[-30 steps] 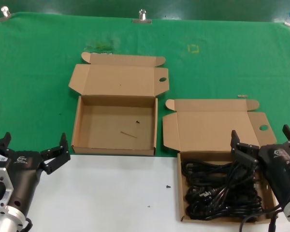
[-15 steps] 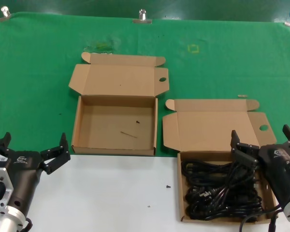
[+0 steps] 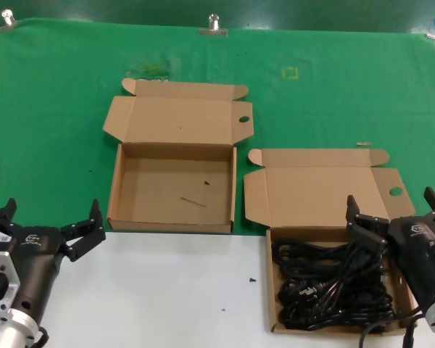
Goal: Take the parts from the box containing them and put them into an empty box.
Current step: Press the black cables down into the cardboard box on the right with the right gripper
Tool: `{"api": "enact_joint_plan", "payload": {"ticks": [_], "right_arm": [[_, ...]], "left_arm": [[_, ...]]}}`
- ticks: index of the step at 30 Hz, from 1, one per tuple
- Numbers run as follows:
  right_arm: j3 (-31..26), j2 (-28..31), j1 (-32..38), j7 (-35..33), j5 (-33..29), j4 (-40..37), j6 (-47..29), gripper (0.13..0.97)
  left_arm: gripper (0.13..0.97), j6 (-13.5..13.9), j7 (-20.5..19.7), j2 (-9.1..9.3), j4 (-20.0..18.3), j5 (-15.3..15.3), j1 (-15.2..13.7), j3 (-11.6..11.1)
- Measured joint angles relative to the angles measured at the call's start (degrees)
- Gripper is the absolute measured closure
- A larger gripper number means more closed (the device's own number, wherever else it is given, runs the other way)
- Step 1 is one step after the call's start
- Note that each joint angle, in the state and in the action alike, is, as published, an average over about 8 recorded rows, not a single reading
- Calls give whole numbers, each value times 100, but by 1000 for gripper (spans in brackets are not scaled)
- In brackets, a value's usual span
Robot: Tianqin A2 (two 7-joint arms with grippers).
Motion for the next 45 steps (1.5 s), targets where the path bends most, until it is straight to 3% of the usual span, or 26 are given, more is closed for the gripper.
{"api": "enact_joint_plan", "payload": {"ticks": [13, 20, 24, 35, 41, 45], "right_arm": [[-448, 225, 10, 81, 90, 19, 25, 129], [-330, 415, 63, -171, 135, 91, -703, 129], [-304, 782, 274, -209, 171, 95, -1245, 129], [-687, 2142, 1216, 217, 32, -144, -2700, 129], [-1024, 2680, 1700, -19, -124, -370, -3727, 129], [-1295, 2931, 2100, -435, -252, -613, -4514, 129]], "left_arm": [[195, 0, 0, 0, 0, 0, 0, 0], [295, 0, 0, 0, 0, 0, 0, 0], [295, 0, 0, 0, 0, 0, 0, 0], [529, 0, -1, 0, 0, 1, 0, 0], [690, 0, -1, 0, 0, 1, 0, 0], [748, 0, -1, 0, 0, 1, 0, 0]]}}
